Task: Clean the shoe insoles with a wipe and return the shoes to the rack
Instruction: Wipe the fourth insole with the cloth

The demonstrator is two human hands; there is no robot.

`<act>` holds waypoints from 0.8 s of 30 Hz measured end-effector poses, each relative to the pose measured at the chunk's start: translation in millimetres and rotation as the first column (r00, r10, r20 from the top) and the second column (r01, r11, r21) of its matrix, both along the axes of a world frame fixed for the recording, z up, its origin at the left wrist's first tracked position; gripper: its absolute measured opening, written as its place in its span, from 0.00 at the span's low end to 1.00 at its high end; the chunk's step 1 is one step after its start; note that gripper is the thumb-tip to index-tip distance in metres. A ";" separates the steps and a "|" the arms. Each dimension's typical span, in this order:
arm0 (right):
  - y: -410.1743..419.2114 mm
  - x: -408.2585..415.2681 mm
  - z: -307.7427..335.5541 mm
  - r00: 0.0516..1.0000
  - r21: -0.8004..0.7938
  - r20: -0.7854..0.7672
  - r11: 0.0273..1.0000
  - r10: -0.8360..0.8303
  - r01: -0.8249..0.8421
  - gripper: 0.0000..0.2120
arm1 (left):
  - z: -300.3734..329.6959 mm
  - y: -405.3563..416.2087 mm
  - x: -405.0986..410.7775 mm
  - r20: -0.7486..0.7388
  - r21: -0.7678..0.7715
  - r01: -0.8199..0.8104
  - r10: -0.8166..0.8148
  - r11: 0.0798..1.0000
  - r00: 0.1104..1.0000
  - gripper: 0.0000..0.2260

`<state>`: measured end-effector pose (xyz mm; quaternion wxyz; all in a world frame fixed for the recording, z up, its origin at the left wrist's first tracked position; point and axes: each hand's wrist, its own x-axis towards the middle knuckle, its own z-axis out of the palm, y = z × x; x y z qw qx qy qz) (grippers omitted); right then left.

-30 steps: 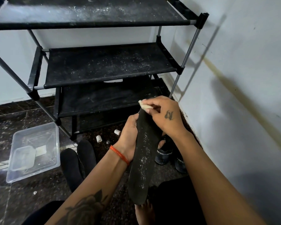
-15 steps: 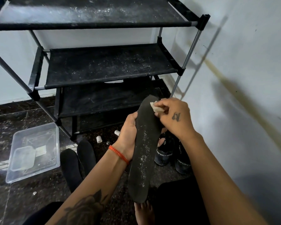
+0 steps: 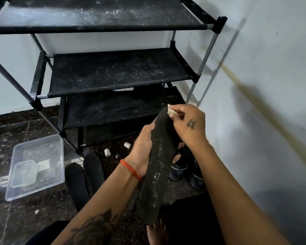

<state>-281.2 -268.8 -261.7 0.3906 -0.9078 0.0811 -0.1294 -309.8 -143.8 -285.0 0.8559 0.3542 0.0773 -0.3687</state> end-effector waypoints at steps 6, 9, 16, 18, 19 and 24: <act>3.9 -5.8 13.6 0.977 0.063 0.014 0.975 0.213 -0.213 0.11 | -1.2 0.0 0.2 -0.036 0.064 0.017 -0.015 0.998 0.999 0.21; -1.7 -11.4 25.2 0.910 0.258 -0.141 0.902 0.389 -0.346 0.10 | 2.3 0.8 0.9 -0.072 0.056 -0.014 0.018 0.998 0.997 0.23; -18.6 -7.8 25.1 0.999 0.275 -0.008 0.960 -0.049 0.050 0.09 | 5.2 1.4 3.5 -0.098 0.020 -0.088 0.089 0.996 0.991 0.23; -13.1 -7.6 19.4 0.999 0.170 -0.031 0.985 0.022 -0.016 0.07 | 6.3 1.0 2.3 -0.088 0.023 -0.069 0.071 0.997 0.994 0.24; -10.2 -7.3 17.2 0.997 0.148 -0.047 0.988 0.055 -0.048 0.07 | 6.6 1.6 1.6 -0.083 0.028 -0.067 0.069 0.997 0.994 0.23; -2.6 -14.6 30.1 0.922 0.290 -0.254 0.932 0.292 -0.216 0.06 | 6.6 4.6 2.5 -0.044 0.028 -0.063 0.064 0.998 0.997 0.22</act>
